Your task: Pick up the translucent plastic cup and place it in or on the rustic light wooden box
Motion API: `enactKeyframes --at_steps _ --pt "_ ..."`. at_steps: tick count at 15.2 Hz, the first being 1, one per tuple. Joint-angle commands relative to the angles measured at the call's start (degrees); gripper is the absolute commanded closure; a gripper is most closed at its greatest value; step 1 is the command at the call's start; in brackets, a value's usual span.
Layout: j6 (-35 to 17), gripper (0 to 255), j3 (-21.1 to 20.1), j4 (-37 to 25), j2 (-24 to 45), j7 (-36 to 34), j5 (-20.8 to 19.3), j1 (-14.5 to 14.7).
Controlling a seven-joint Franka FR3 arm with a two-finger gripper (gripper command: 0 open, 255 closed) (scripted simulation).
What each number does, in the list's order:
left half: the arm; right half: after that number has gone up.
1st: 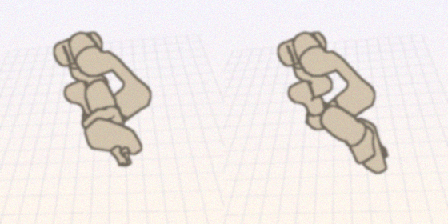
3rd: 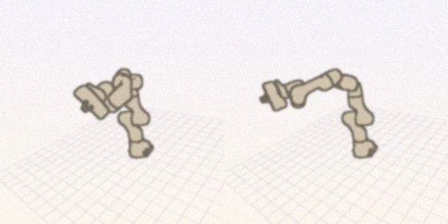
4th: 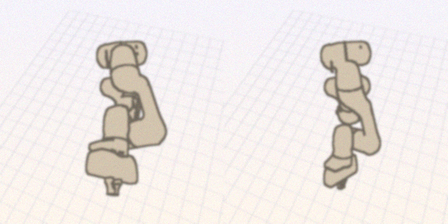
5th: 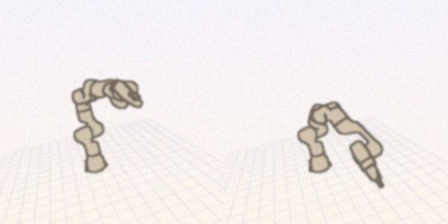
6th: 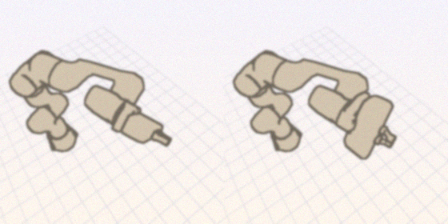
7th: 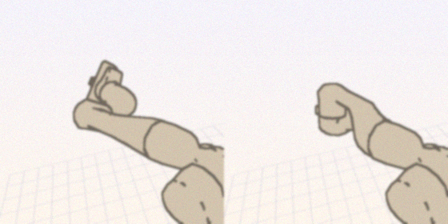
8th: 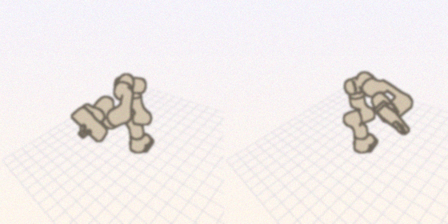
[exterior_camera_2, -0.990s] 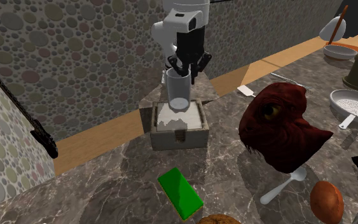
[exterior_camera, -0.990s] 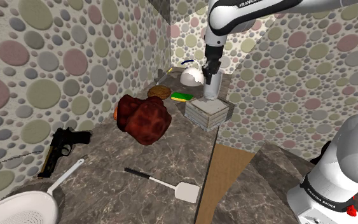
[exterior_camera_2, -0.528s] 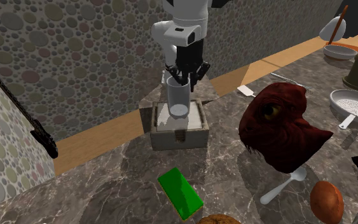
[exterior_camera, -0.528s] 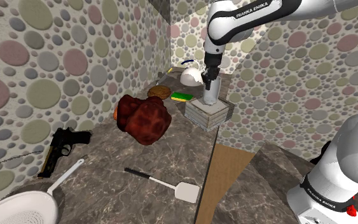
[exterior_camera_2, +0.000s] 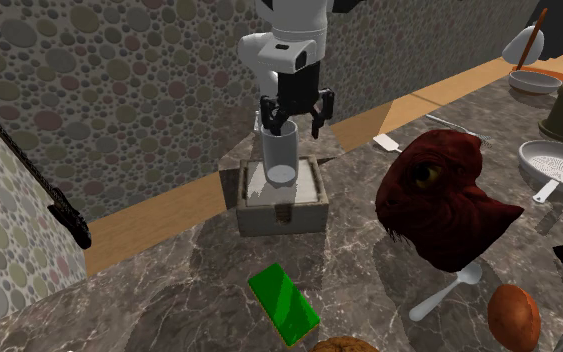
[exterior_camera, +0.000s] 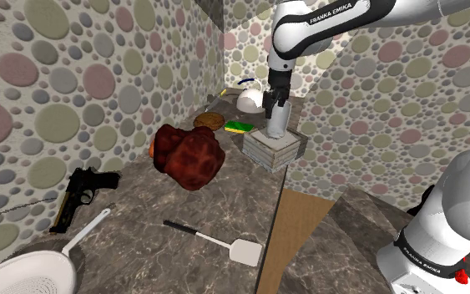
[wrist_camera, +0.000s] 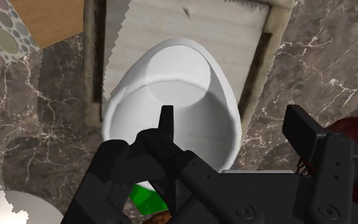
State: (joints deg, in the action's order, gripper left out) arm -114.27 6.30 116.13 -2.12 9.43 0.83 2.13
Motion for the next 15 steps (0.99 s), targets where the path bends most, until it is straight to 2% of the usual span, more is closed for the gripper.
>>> enactKeyframes --at_steps 1,3,7,15 --pt "0.0 0 0.0 0.0 0.0 0.0 0.0 0.0" --pt "0.0 0 0.0 0.0 0.0 0.0 0.0 0.0" --pt "7.2 0 0.0 -5.8 -1.3 -0.1 -0.2 0.0" --pt "7.2 0 0.0 -5.8 -1.3 -0.1 -0.2 0.0"
